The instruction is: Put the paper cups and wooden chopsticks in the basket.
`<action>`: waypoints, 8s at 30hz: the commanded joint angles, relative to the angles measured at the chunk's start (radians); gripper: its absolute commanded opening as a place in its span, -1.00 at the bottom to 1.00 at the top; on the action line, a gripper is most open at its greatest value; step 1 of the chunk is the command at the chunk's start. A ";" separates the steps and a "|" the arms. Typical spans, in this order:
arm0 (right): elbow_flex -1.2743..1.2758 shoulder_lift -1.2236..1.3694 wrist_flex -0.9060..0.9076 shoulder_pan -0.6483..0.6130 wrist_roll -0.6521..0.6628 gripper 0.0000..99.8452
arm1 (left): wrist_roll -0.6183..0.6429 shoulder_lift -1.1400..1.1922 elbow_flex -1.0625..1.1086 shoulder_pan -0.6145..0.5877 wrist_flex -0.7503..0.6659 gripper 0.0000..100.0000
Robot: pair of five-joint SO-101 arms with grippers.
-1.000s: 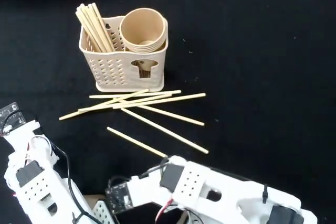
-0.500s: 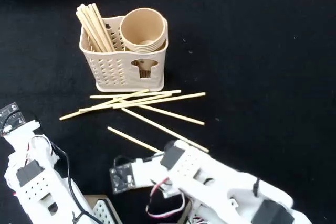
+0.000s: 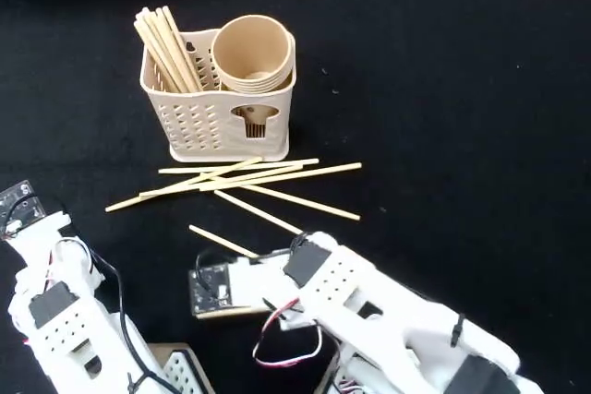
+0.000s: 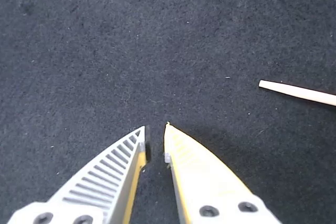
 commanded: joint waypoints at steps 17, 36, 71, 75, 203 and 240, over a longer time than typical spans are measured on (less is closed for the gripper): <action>-0.116 0.271 -0.299 0.150 -0.170 -0.65 | 0.008 -0.003 -0.059 0.004 -0.020 -0.83; -0.071 0.271 -0.259 0.078 -0.229 -0.48 | 0.008 -0.005 -0.054 0.005 -0.020 -0.83; -0.047 0.272 -0.193 0.074 -0.227 -0.68 | 0.008 -0.005 -0.054 0.005 -0.021 -0.83; -0.045 0.272 -0.180 0.074 -0.227 -0.71 | 0.008 -0.005 -0.054 0.005 -0.021 -0.83; 0.071 -0.056 -0.172 0.161 -0.184 -0.50 | 0.008 -0.005 -0.053 0.005 -0.020 -0.83; -0.154 0.404 -0.180 0.167 -0.149 -0.72 | 0.008 -0.005 -0.051 0.004 -0.015 -0.83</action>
